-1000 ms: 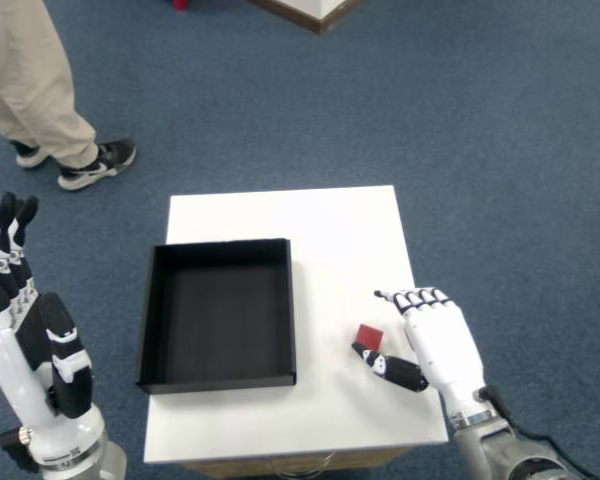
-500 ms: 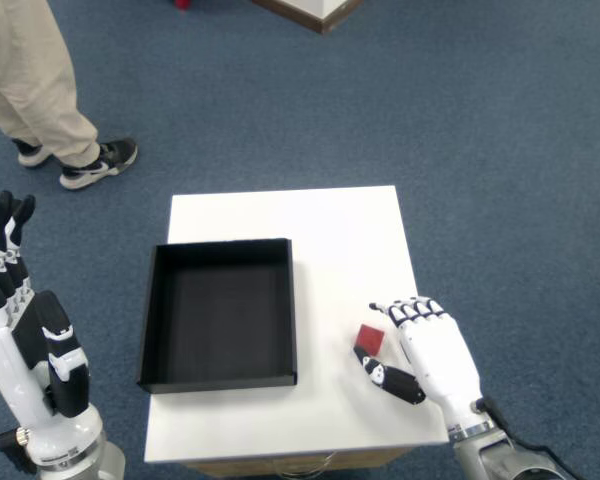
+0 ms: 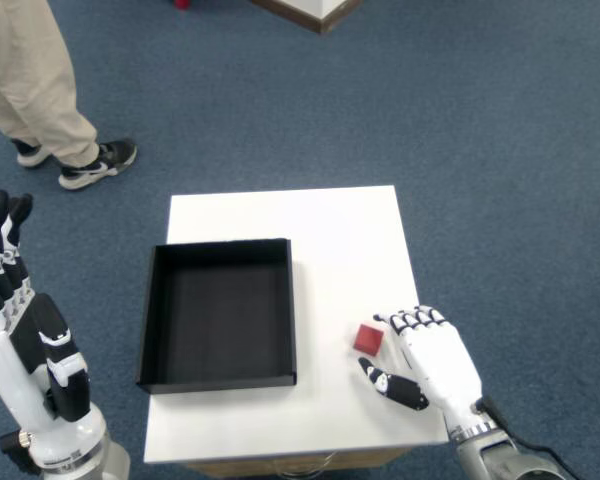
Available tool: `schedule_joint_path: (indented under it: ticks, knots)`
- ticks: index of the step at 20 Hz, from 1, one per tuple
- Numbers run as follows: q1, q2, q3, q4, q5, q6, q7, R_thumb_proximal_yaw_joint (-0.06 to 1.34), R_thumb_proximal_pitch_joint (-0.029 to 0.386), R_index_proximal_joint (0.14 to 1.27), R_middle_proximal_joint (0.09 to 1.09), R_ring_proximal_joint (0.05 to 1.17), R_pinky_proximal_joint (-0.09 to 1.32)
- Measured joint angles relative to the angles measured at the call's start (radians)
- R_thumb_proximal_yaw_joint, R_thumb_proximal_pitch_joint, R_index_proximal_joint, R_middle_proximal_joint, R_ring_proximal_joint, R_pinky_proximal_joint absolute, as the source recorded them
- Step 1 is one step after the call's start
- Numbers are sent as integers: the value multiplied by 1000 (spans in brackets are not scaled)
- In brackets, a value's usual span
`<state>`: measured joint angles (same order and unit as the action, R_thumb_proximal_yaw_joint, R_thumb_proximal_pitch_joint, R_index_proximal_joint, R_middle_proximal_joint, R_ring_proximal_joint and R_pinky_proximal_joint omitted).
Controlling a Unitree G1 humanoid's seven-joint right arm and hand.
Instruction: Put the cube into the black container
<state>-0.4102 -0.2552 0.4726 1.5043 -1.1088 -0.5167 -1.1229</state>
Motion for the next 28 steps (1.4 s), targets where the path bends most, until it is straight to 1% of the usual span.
schedule_joint_path:
  ticks: [11,17,28]
  knots:
    - [-3,15,-32,-1,8,59,92,555,78,425,445,381,294]
    - [-9,27,-57,-6,35,84,147,549,83,430,435,374,299]
    - [-23,43,-58,-26,40,100,186,512,93,443,432,366,275]
